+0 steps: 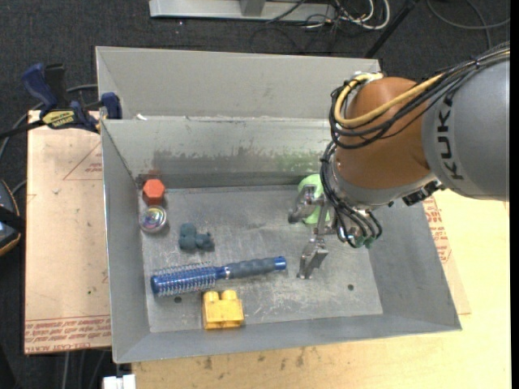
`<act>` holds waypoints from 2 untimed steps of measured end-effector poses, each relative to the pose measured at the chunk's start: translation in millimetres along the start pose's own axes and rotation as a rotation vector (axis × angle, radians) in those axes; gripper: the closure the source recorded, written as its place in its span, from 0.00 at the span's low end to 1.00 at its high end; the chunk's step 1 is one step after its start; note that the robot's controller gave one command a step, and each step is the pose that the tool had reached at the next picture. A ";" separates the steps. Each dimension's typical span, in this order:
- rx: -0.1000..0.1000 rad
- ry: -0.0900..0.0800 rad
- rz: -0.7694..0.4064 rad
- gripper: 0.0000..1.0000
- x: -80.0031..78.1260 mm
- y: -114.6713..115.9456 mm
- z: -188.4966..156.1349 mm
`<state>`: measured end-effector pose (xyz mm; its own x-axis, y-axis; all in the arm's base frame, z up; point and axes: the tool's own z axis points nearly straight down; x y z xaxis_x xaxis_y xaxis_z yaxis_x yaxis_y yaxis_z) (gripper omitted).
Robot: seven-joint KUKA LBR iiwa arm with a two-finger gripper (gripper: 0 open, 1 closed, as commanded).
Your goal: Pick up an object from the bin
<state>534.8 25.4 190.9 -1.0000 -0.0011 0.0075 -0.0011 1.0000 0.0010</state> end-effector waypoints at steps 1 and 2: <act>0.001 -0.013 -0.162 0.00 -16.4 91.1 119.4; -0.001 -0.010 -0.276 0.00 4.4 132.9 90.3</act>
Offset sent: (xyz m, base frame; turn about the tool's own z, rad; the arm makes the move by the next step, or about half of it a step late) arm 0.0130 0.0892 -0.1209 -0.1584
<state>529.6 158.3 100.8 -0.9619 -0.2735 -0.0033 -0.2735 0.9619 0.0026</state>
